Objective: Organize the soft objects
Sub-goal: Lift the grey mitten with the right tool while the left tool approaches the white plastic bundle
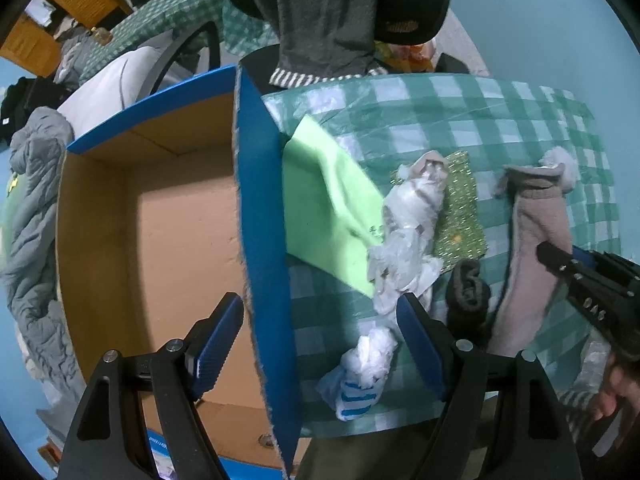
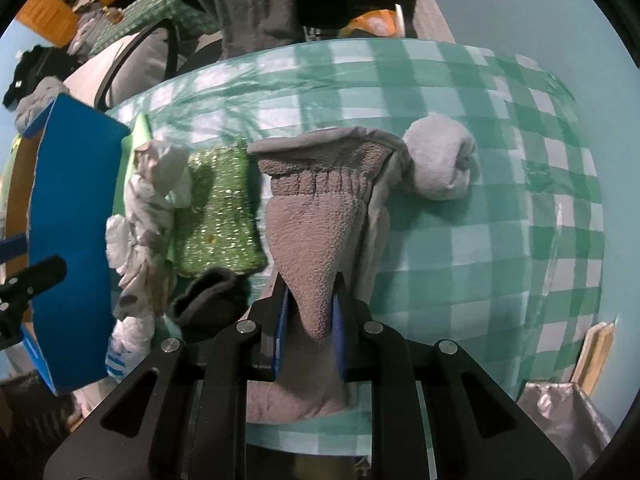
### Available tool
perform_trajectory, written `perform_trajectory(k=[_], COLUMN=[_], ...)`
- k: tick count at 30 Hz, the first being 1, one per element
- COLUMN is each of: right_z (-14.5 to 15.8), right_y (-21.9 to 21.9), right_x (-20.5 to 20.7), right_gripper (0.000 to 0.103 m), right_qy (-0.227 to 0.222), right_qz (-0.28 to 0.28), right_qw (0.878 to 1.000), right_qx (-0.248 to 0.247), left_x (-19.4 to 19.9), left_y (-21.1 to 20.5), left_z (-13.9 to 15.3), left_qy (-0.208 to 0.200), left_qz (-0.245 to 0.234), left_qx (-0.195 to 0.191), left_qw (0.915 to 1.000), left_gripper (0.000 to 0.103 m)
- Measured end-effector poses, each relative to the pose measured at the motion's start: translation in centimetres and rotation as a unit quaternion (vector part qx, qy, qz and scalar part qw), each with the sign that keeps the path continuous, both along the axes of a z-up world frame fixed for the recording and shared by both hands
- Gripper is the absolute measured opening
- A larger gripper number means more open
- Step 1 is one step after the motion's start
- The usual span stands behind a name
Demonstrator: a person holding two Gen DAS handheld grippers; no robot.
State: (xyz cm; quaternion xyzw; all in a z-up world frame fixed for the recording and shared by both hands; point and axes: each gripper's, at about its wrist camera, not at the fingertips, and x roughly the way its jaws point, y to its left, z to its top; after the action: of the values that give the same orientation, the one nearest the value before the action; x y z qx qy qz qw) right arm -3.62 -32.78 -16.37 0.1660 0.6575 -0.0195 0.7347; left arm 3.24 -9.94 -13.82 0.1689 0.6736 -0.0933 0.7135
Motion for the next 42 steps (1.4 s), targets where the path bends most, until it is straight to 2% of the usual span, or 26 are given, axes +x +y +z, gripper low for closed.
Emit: perform_trajectory(k=[2,4,6,10,16,24,36,38,42], right_z=[-0.3,-0.5,-0.5,-0.7,-1.2,-2.0,-3.0,-3.0,-2.9], right_y=[-0.3,-0.7,-0.8,-0.7,-0.6,-0.6,-1.0,-1.0,-1.3], right_x=[-0.1,-0.1,-0.2,-0.1,-0.1,0.1,0.4,0.3,-0.1], right_gripper=[0.019,0.027,0.029,0.051,0.064,0.066,0.066,0.063,0.046], right_qy=[0.002,0.006,0.006,0.010,0.018,0.029,0.033,0.032,0.030], right_qz=[-0.009,-0.017,-0.024,-0.034,-0.042,-0.032,-0.025,-0.023,-0.018], right_qw=[1.000,0.999,0.999,0.998,0.998,0.999,0.998,0.998,0.999], right_qx=[0.017,0.031,0.038,0.045,0.042,0.029,0.046,0.046,0.036], left_x=[0.0,-0.2,-0.6,-1.3,-1.4,-0.1,1.6,1.8,2.2], left_y=[0.4,0.7,0.6,-0.7,-3.4,-4.7,-5.2,-5.2,-4.6], left_z=[0.0,0.3,0.9,1.5,0.4,-2.3,-6.4,-6.7,-7.0], left_qy=[0.004,0.007,0.005,0.003,0.005,0.020,0.049,0.049,0.048], left_qz=[0.010,0.022,0.024,0.007,-0.028,-0.030,-0.019,-0.018,-0.010], left_qx=[0.001,-0.008,-0.018,-0.031,-0.020,-0.003,-0.003,-0.006,-0.020], left_qw=[0.9999,0.9997,0.9995,0.9995,0.9994,0.9994,0.9986,0.9986,0.9986], left_gripper=[0.080,0.080,0.080,0.080,0.080,0.080,0.080,0.080,0.076])
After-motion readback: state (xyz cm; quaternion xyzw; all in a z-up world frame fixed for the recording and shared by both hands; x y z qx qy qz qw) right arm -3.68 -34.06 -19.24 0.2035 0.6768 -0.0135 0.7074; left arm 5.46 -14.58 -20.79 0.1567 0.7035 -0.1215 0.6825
